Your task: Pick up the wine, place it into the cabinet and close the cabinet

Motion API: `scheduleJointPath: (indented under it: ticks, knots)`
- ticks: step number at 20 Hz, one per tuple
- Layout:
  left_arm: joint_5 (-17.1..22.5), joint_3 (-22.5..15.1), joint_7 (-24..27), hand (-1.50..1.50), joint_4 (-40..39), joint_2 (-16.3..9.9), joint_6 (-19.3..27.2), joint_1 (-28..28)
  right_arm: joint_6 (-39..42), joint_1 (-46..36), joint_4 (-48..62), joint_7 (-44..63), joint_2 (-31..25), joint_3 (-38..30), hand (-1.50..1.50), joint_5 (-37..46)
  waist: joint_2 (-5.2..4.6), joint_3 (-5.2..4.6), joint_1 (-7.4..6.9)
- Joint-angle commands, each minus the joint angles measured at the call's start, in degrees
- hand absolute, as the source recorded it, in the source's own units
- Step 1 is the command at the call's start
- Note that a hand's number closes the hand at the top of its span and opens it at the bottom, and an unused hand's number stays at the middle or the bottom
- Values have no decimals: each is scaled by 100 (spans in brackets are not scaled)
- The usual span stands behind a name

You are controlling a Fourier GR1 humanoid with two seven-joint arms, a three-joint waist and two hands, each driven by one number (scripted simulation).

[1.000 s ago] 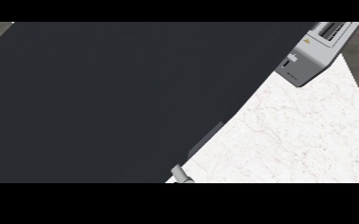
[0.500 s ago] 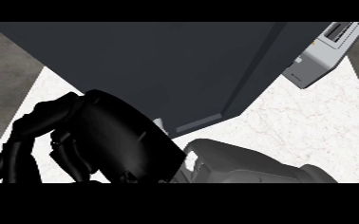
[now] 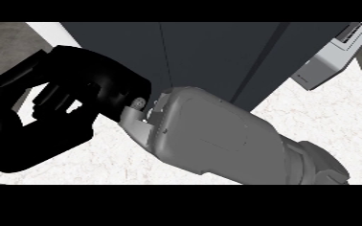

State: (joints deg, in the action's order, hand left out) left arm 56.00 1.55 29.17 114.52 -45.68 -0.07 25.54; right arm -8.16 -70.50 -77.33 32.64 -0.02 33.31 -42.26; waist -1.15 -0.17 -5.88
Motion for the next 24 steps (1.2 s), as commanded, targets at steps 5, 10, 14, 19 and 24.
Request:
scheduleJointPath:
  ticks: [5,10,14,19,24]
  knots:
    - [308,642,-115,-150,46,-68,-327,379,858,-559,2153,-805,2,-742,150,-629,58,9,108]
    - [155,627,-143,-150,-146,76,-179,238,1090,-599,3041,-1849,-262,-909,150,-8,40,10,279]
    - [399,841,-364,-150,-215,-144,-415,153,1189,-611,3462,-2107,-587,-1133,150,-7,16,11,283]
    - [281,554,-309,-150,-37,-4,-568,145,1238,-369,3671,-2342,-682,-1102,150,42,-22,1,338]
    - [415,442,-497,-150,177,-2,-413,35,1216,-209,3694,-2697,-815,-1210,150,58,-42,8,478]
